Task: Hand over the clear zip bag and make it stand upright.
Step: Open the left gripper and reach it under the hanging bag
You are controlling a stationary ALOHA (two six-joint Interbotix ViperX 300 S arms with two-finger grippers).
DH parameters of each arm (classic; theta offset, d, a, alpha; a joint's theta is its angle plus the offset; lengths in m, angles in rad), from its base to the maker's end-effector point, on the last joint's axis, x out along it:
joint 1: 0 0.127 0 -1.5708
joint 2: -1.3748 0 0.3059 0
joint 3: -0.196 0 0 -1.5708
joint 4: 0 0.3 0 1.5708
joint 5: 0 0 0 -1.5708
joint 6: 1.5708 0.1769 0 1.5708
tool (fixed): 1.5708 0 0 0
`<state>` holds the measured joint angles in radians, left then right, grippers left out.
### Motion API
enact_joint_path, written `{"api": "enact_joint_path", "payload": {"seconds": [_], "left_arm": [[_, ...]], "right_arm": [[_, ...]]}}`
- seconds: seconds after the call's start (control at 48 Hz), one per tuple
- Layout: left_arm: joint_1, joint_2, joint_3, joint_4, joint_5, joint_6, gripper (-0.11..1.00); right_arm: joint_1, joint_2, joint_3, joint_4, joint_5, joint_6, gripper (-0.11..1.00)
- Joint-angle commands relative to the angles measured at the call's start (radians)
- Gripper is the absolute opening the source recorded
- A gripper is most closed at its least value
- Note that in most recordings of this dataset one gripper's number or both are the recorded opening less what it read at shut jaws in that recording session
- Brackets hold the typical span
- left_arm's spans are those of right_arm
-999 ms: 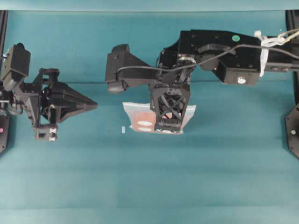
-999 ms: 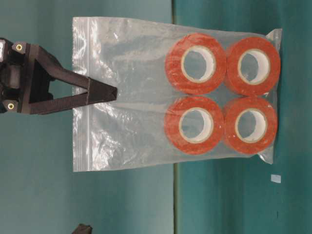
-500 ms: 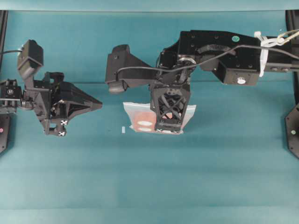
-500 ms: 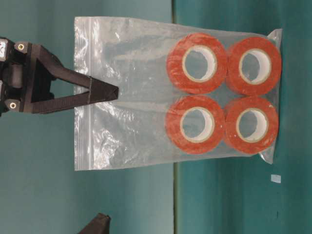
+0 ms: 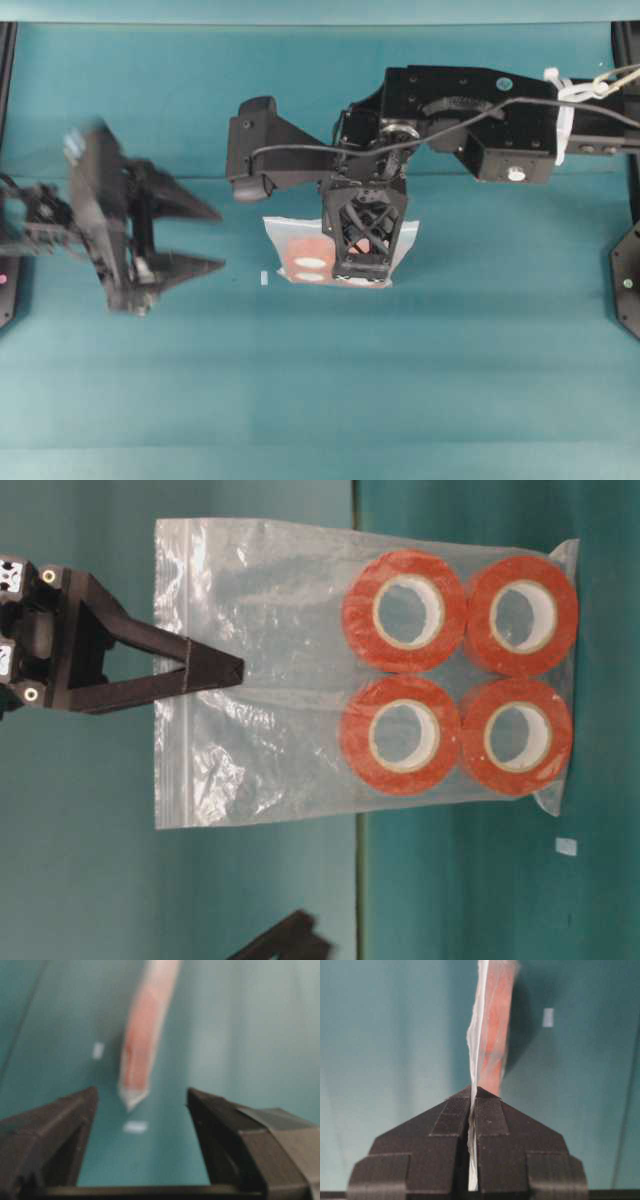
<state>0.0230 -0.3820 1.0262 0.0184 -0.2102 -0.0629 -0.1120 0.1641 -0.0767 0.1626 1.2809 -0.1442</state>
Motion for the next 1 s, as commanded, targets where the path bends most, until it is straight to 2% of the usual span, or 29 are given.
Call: {"api": "enact_joint_path", "payload": {"seconds": [0.0, 0.333, 0.458, 0.645, 0.978], "left_arm": [[-0.005, 0.021, -0.041, 0.002, 0.026, 0.055, 0.81], [0.028, 0.114, -0.044, 0.002, 0.000, 0.124, 0.83], [0.029, 0.173, -0.052, 0.002, -0.086, 0.129, 0.83], [0.031, 0.272, -0.054, 0.002, -0.282, 0.126, 0.85], [0.026, 0.399, -0.072, 0.002, -0.443, 0.103, 0.88]], "right_arm": [[0.003, -0.014, -0.008, -0.006, -0.002, -0.028, 0.01], [0.003, -0.014, 0.000, -0.009, -0.006, -0.084, 0.01], [0.005, -0.015, 0.009, -0.008, -0.011, -0.083, 0.01], [0.005, -0.017, 0.020, -0.009, -0.023, -0.081, 0.01], [0.003, -0.018, 0.026, -0.008, -0.055, -0.071, 0.01]]}}
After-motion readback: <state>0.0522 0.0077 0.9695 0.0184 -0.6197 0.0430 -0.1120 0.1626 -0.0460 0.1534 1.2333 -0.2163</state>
